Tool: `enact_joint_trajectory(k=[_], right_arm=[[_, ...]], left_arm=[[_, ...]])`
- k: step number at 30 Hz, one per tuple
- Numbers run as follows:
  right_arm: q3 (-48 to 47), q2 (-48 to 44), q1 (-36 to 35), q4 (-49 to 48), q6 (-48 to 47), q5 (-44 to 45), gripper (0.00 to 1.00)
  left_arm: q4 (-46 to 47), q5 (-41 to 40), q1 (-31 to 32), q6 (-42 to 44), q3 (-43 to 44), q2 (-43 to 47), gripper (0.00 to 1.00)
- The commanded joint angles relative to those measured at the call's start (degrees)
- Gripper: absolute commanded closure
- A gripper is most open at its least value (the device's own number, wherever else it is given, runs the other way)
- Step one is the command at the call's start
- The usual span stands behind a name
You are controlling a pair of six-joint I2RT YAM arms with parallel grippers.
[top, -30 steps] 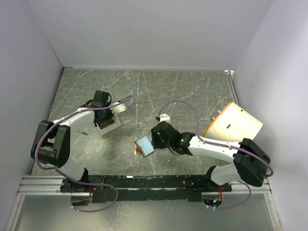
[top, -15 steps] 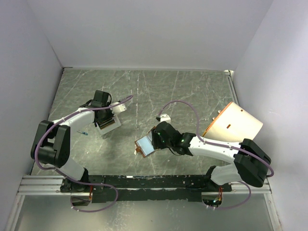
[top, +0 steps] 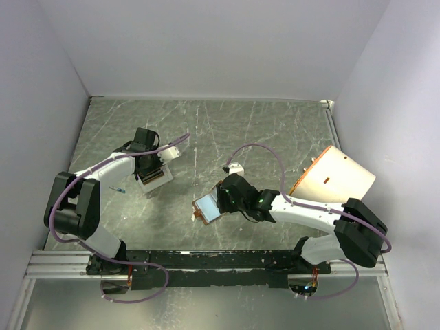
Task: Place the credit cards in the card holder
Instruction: Pick up the credit card from the storage box.
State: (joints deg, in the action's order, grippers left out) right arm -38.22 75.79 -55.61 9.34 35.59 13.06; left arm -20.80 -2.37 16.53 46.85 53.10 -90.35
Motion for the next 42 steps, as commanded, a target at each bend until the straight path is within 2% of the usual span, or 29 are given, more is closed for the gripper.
enact_joint_trajectory(k=[1, 17, 20, 21, 25, 28, 34, 42], right_arm=[[0.1, -0.2, -0.1, -1.3, 0.4, 0.1, 0.51], [0.8, -0.9, -0.1, -1.5, 0.4, 0.5, 0.51], [0.6, -0.7, -0.1, -1.4, 0.2, 0.4, 0.51], [0.4, -0.7, -0.1, -1.4, 0.1, 0.5, 0.51], [0.1, -0.6, -0.1, -1.4, 0.1, 0.3, 0.51], [0.3, -0.6, -0.1, -1.6, 0.2, 0.2, 0.51], [0.6, -0.4, -0.1, -2.0, 0.5, -0.1, 0.51], [0.7, -0.4, -0.1, -2.1, 0.7, 0.2, 0.51]], left_arm=[[-4.2, 4.1, 0.5, -1.4, 1.5, -0.3, 0.77], [-4.1, 3.7, 0.5, -1.4, 1.3, -0.2, 0.78], [-4.5, 3.9, 0.5, -1.4, 2.0, 0.0, 0.92], [-4.1, 3.6, 0.5, -1.7, 2.1, 0.2, 0.93], [-2.1, 1.0, 0.5, -2.2, 2.2, 0.6, 0.85], [-1.6, 0.4, 0.5, -2.1, 1.9, 0.9, 0.83], [-1.8, -0.4, 0.6, -2.5, 2.0, 1.2, 0.93], [-1.3, -4.3, 1.0, -6.8, 4.2, 4.4, 0.93]])
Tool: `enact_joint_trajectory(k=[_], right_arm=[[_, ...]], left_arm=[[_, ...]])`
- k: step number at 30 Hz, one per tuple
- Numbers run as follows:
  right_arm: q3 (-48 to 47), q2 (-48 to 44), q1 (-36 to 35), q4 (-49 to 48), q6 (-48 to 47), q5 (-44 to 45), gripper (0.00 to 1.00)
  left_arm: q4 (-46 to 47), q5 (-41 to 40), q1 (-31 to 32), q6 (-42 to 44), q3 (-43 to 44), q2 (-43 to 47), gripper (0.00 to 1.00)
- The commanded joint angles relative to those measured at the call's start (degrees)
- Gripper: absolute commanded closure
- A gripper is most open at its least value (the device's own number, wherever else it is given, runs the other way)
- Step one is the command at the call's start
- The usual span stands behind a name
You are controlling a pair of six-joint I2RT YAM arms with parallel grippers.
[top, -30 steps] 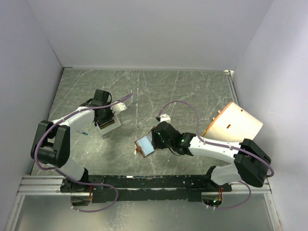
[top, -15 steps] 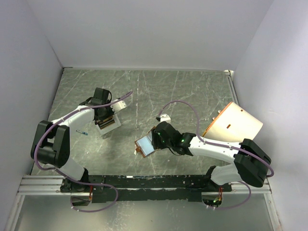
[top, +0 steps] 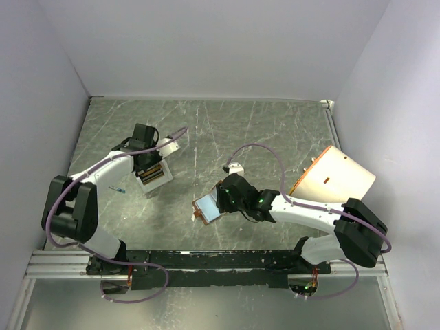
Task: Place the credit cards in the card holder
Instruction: Pick up the credit card from the storage box.
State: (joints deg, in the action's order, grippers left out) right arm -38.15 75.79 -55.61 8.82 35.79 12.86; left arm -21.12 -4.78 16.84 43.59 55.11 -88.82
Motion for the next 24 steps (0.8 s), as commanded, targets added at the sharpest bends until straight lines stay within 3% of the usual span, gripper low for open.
enact_joint_trajectory(k=[1, 11, 17, 24], right_arm=[[0.6, -0.3, -0.1, -1.6, 0.6, 0.4, 0.51], [-1.5, -0.8, 0.0, -0.2, -1.5, 0.5, 0.51], [-2.8, -1.1, 0.1, 1.2, -2.7, 0.6, 0.5], [-7.6, -0.8, 1.8, 6.5, -7.4, 5.2, 0.5]], left_arm=[[-0.8, -2.4, 0.7, -4.3, 2.3, 3.6, 0.93], [-1.2, -2.2, 1.2, -10.3, 1.1, 14.7, 0.93], [-2.5, 0.9, 1.3, -25.2, 3.9, 20.0, 0.93], [-4.2, 10.9, 1.2, -42.4, 8.0, 22.4, 0.93]])
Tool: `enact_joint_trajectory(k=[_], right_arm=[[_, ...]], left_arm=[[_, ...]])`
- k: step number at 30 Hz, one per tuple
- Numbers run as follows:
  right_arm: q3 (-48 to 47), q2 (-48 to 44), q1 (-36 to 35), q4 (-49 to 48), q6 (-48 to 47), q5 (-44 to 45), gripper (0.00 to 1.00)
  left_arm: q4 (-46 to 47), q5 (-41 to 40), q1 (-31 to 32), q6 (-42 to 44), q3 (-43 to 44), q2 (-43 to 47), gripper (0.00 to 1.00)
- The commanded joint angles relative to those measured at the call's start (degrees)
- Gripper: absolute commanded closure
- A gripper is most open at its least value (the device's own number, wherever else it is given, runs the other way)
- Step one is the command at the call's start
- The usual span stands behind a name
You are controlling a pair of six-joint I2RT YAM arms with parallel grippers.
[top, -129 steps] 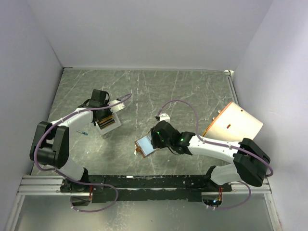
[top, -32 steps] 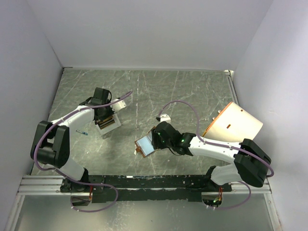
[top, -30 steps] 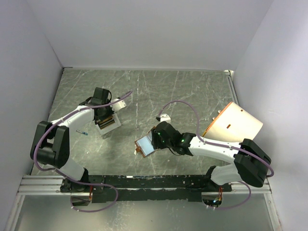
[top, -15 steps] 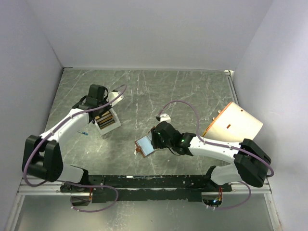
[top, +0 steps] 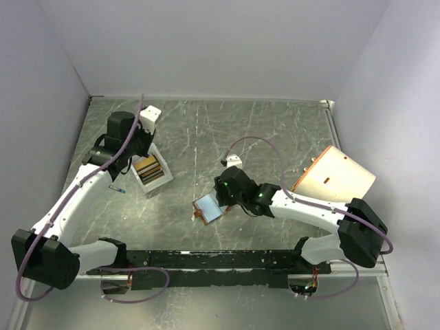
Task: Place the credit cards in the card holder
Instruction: Pick up the credit card from the storage box.
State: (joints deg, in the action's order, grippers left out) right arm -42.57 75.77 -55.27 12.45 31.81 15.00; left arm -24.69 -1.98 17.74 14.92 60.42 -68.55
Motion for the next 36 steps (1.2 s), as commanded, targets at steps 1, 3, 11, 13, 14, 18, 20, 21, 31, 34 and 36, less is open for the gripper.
enact_joint_trajectory(k=[1, 3, 11, 13, 14, 18, 20, 21, 31, 34, 36], right_arm=[[-3.4, -0.2, 2.0, 2.9, -3.7, 2.9, 0.5], [-3.9, 1.0, 2.9, 3.3, -4.2, 2.9, 0.5], [-5.2, 5.1, 3.7, 2.6, -4.1, 1.2, 0.5], [-5.1, 5.1, 3.7, 2.3, -4.2, 1.2, 0.5], [-5.2, 5.1, 3.7, 2.3, -4.3, 1.2, 0.5], [-5.0, 5.6, 4.2, 2.1, -4.0, 1.8, 0.58], [-4.0, 5.5, 4.6, 1.6, -3.4, 1.4, 0.65], [-3.4, 5.4, 4.6, 1.1, -3.1, 1.2, 0.68], [1.5, 4.2, 4.7, 0.2, 4.4, 0.3, 0.84], [3.3, 2.9, 4.6, 0.2, 7.2, 0.1, 0.86], [5.1, 1.5, 4.6, -0.7, 8.9, -1.4, 0.86]], left_arm=[[0.4, 10.2, 0.3, -15.9, 2.5, 2.8, 0.93], [3.4, 15.1, 0.3, -20.2, 1.4, 4.3, 0.93], [25.6, 30.1, 1.0, -45.3, -16.5, 12.2, 0.93], [23.7, 28.1, 2.3, -45.4, -18.0, 11.4, 0.93], [21.7, 27.6, 2.7, -44.7, -17.9, 10.5, 0.93], [16.5, 25.8, 4.8, -44.1, -17.4, 9.2, 0.93], [16.7, 25.6, 6.4, -45.2, -18.5, 9.6, 0.93], [16.6, 25.3, 7.3, -45.9, -19.0, 9.7, 0.93], [18.4, 19.3, 15.7, -55.5, -26.4, 7.0, 0.93], [20.7, 19.5, 16.6, -57.3, -28.6, 6.5, 0.93], [22.2, 19.9, 16.7, -58.2, -29.7, 6.2, 0.93]])
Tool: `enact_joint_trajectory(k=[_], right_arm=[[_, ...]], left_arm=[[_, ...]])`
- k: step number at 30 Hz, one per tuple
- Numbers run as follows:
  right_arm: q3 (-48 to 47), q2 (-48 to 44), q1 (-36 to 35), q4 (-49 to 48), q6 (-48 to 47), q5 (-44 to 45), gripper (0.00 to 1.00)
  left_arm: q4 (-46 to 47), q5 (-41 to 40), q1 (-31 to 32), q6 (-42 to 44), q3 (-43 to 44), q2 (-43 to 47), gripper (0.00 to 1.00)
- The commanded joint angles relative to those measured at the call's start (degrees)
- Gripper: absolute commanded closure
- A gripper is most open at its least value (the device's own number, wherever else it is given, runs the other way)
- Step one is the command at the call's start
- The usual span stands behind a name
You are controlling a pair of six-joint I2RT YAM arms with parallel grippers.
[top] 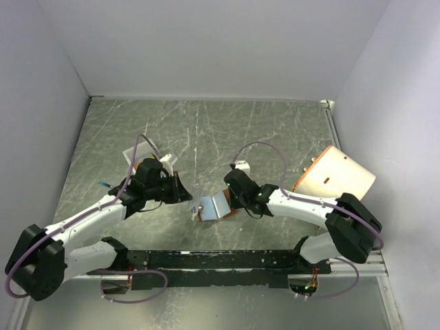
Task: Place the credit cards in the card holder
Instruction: Pick up the credit card from the storage box.
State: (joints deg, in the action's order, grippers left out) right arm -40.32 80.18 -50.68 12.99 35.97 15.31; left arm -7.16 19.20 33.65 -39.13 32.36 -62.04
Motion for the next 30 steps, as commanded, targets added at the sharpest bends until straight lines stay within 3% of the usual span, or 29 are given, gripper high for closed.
enact_joint_trajectory(k=[1, 7, 11, 22, 30], right_arm=[[3.6, -3.6, -0.1, -1.7, 5.7, -2.6, 0.86], [7.2, -6.4, -1.2, -4.3, 9.6, -4.8, 0.84], [6.7, -6.7, -1.3, -3.6, 9.5, -4.6, 0.82], [2.5, -11.0, -1.3, 1.8, 6.9, -2.9, 0.69], [4.1, -19.1, -0.9, -4.2, 9.9, -11.5, 0.59]], left_arm=[[6.3, -0.6, 0.9, -4.8, -2.5, -0.3, 0.93], [19.6, 3.3, 1.6, -10.6, -7.8, -1.2, 0.93], [18.8, 2.1, 2.3, -9.5, -6.2, -4.4, 0.93], [28.7, 4.6, 6.0, -13.3, -5.8, -10.7, 0.93], [32.7, 4.2, 7.0, -13.7, -7.9, -11.1, 0.93]])
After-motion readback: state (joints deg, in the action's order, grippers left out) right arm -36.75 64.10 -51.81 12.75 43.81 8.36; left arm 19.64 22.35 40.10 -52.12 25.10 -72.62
